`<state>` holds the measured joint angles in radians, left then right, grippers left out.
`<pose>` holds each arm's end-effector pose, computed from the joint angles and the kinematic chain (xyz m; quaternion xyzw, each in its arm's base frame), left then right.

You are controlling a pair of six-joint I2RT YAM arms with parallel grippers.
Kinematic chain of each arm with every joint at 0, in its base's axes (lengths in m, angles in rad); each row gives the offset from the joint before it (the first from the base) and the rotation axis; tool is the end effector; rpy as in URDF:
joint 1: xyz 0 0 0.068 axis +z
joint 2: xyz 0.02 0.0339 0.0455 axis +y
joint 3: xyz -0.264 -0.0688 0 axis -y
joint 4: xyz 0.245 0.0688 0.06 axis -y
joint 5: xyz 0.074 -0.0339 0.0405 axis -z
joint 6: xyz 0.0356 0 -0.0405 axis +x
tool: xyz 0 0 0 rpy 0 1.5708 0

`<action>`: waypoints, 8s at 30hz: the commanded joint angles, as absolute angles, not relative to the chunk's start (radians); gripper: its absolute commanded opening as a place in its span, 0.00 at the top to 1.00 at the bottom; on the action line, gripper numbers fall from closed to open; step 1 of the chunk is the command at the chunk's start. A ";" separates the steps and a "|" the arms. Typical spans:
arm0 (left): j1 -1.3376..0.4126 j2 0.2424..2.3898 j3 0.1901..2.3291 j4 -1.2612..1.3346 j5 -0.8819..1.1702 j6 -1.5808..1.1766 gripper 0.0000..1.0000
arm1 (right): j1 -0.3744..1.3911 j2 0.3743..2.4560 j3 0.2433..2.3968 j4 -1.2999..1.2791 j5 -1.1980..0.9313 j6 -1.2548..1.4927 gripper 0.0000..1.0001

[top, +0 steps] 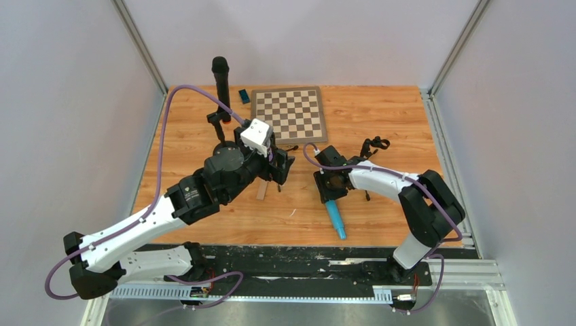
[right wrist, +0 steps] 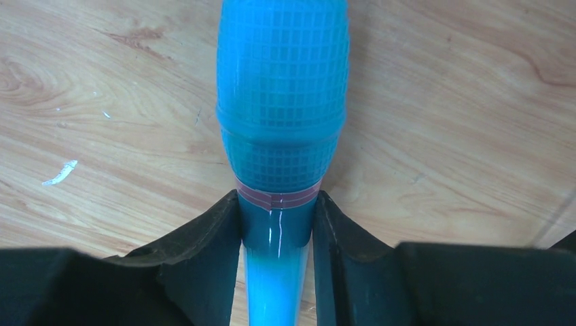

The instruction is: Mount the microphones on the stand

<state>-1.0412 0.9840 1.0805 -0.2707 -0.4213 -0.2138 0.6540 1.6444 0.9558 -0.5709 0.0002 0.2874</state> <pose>0.1221 -0.1797 0.3982 0.1780 0.7399 -0.2395 0.6030 0.2383 0.1827 0.1631 -0.1801 0.9714 0.0702 0.1382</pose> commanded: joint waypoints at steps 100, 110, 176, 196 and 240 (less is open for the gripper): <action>-0.846 2.177 1.913 0.065 0.609 -0.145 0.08 | 0.171 0.594 0.711 -0.401 -0.072 0.303 1.00; -0.854 2.290 1.998 0.073 0.609 -0.147 0.32 | 0.171 0.593 0.727 -0.403 -0.074 0.296 1.00; -1.061 1.551 1.285 0.218 0.205 -0.198 0.00 | 0.173 0.661 0.980 -0.311 -0.111 0.220 1.00; -1.060 1.408 1.285 -0.039 0.054 -0.134 0.00 | 0.173 0.637 0.798 -0.057 -0.145 0.180 1.00; -1.058 1.482 1.272 -0.023 -0.029 -0.127 0.00 | 0.173 0.521 0.545 0.248 -0.001 0.185 1.00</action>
<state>-1.0542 1.4815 1.2613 -0.0448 -0.0093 -0.1318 0.1753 0.5388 0.5659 0.1963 -0.0174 0.1741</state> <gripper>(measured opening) 1.000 0.350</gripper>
